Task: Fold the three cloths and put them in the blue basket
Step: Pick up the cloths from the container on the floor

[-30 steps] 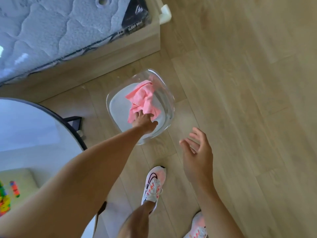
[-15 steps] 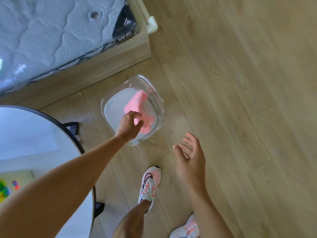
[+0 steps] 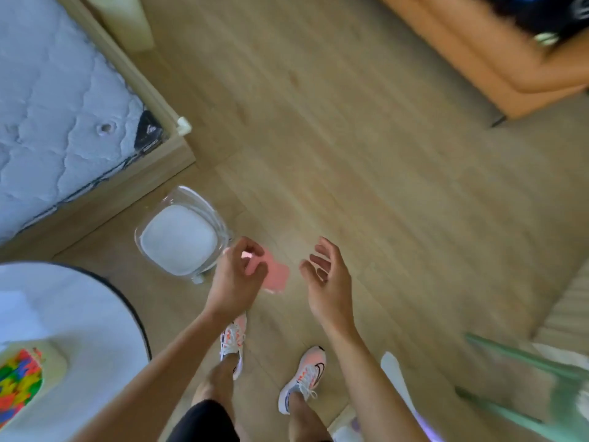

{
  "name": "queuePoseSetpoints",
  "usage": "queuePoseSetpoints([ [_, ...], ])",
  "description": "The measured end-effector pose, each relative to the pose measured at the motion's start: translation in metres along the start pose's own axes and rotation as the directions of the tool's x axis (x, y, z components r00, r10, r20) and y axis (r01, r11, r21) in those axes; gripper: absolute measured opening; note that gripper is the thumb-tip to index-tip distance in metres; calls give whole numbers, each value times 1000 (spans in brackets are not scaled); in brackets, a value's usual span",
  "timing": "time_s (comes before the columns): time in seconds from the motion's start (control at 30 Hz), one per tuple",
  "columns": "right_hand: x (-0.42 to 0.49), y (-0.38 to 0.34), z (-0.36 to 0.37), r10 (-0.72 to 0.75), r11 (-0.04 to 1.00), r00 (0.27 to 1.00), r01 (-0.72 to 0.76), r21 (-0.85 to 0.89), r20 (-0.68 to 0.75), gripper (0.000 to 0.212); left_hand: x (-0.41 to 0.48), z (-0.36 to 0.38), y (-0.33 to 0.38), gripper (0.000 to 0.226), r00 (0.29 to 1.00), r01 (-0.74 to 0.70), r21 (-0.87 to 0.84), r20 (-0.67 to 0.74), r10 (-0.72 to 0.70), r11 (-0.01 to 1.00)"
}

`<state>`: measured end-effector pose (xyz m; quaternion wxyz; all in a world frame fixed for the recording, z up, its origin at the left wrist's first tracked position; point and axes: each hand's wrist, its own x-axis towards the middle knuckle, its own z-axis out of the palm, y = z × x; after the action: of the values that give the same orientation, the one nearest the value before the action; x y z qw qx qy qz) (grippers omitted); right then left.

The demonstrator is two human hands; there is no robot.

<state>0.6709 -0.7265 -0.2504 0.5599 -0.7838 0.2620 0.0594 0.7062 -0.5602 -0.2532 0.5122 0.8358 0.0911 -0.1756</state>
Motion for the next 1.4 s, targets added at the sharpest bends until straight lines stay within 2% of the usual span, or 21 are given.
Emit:
queuePoseSetpoints([
  [0.1,-38,-2,-71,35,996,991,-24,88,-128,52,-57,43,65,35,991,-105,-18,83,106,994],
  [0.2,-73,2,-138,96,975,960,-39,217,-262,49,-106,83,119,33,973,-182,-16,140,182,983],
  [0.33,-110,14,-223,144,932,903,14,363,-405,48,-151,138,176,32,927,-305,-43,214,307,951],
  [0.5,-139,35,-322,211,890,785,92,447,-583,48,-184,215,242,33,799,-465,-102,380,467,879],
  [0.63,-154,46,-374,269,874,705,109,474,-656,49,-202,265,283,31,681,-544,-162,488,546,823],
  [0.77,-164,64,-417,346,858,602,106,502,-720,48,-217,322,314,32,546,-576,-221,613,571,787],
  [0.83,-166,78,-441,393,851,518,110,514,-760,48,-219,358,325,32,461,-591,-251,675,576,767],
  [0.9,-164,86,-458,430,844,476,90,529,-767,47,-218,382,332,31,388,-603,-267,725,569,751],
  [1.13,-151,118,-530,579,801,242,10,599,-779,45,-205,488,373,28,101,-611,-315,879,466,726],
  [1.4,-120,163,-581,654,756,137,-83,649,-744,33,-192,575,408,26,-16,-647,-298,925,379,702],
])
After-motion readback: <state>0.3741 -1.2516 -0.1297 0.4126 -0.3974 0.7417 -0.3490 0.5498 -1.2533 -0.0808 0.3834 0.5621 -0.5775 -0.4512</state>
